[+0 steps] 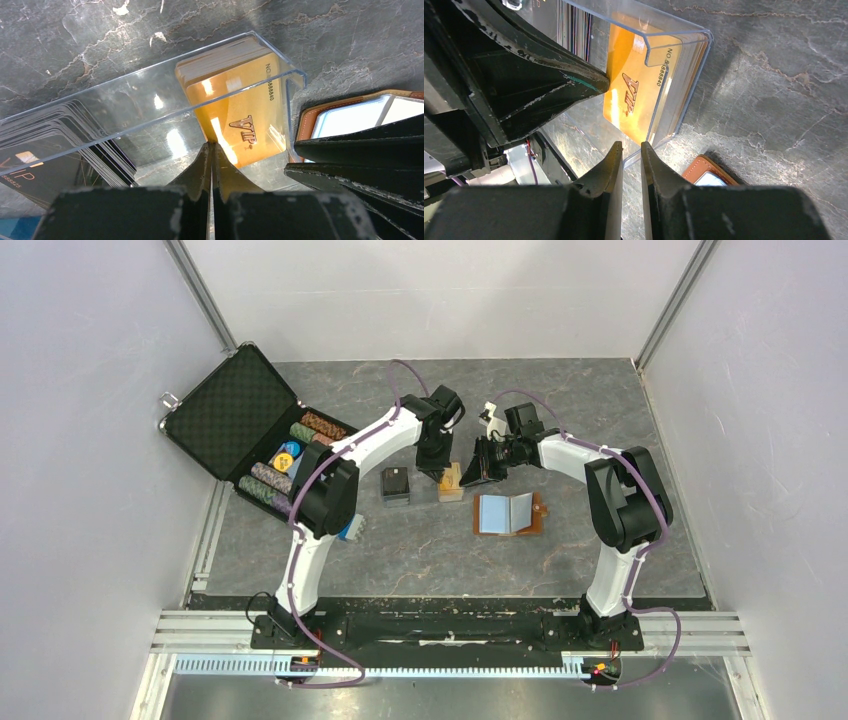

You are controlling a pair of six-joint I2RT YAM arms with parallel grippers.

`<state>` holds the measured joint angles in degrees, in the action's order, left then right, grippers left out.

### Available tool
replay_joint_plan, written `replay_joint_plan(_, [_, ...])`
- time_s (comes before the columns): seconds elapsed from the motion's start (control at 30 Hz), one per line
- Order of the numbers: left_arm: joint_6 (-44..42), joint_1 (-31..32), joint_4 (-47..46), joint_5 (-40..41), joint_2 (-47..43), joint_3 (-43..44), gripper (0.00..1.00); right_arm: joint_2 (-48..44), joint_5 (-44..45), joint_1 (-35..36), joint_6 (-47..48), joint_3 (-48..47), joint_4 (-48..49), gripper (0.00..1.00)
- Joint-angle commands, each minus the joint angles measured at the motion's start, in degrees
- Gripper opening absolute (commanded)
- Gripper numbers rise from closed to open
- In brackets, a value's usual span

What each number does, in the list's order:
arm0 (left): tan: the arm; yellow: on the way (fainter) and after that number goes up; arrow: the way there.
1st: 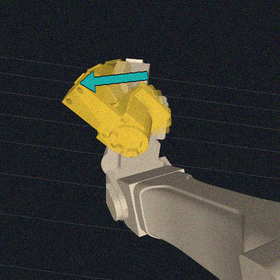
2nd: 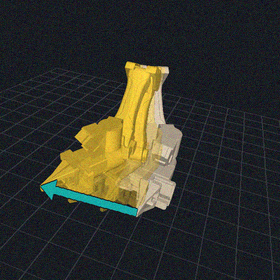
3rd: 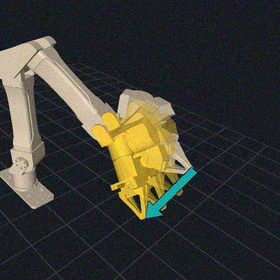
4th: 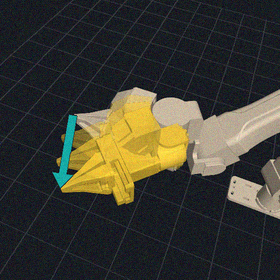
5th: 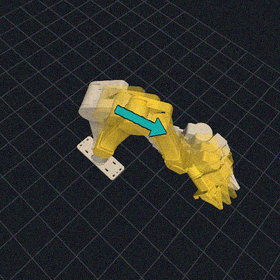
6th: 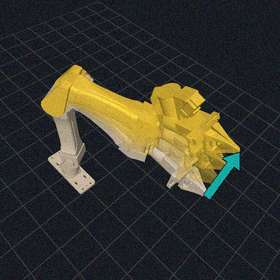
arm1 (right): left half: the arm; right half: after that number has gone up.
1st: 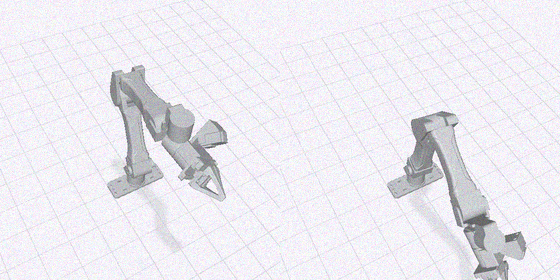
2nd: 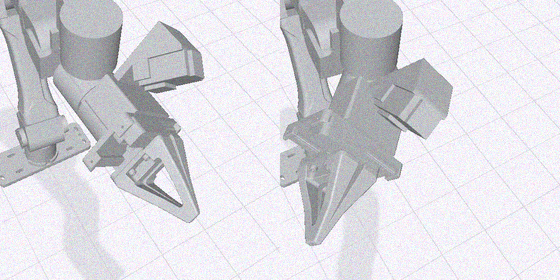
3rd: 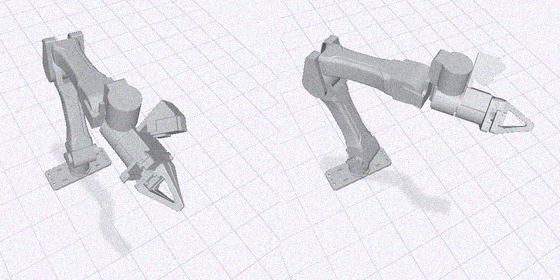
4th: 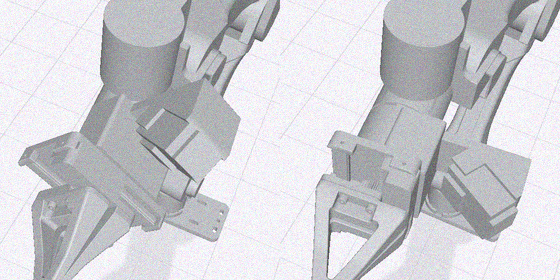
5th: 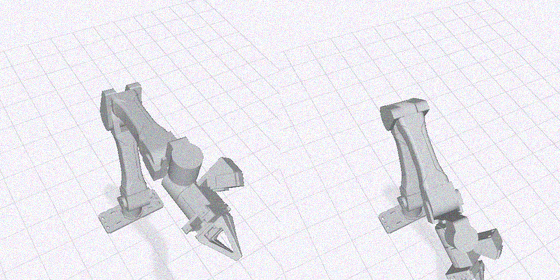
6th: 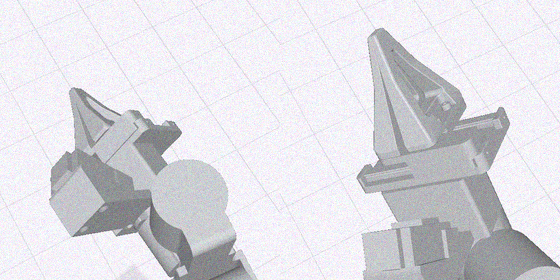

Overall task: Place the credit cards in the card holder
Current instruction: Pick up the credit card from the storage box.

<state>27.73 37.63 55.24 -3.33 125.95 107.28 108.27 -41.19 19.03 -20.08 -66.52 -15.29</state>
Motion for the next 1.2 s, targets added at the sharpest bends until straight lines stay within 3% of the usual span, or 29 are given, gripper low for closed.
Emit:
replay_joint_plan(0.0, [-0.83, 1.98, -4.97, -5.58, -2.45, 2.11, 0.02, 0.43, 2.52, 0.75, 1.46, 1.81, -1.89, 0.16])
replay_joint_plan(0.5, [3.33, 1.66, -13.08, -10.39, -6.82, -2.66, 0.03, 0.36, 2.78, 0.75, 1.47, 2.02, -1.93, 0.15])
replay_joint_plan(0.7, [4.89, 1.33, -16.57, -12.46, -7.05, -5.34, 0.12, 0.28, 2.86, 0.75, 1.55, 2.16, -1.93, 0.15])
replay_joint_plan(1.03, [3.97, 0.96, -12.98, -10.77, -4.54, -5.76, 0.26, 0.28, 3.04, 0.75, 1.67, 2.09, -1.94, 0.16])
replay_joint_plan(1.17, [3.92, 0.87, -13.19, -10.57, -4.85, -5.59, 0.19, 0.36, 3.04, 0.75, 1.65, 1.96, -1.94, 0.15])
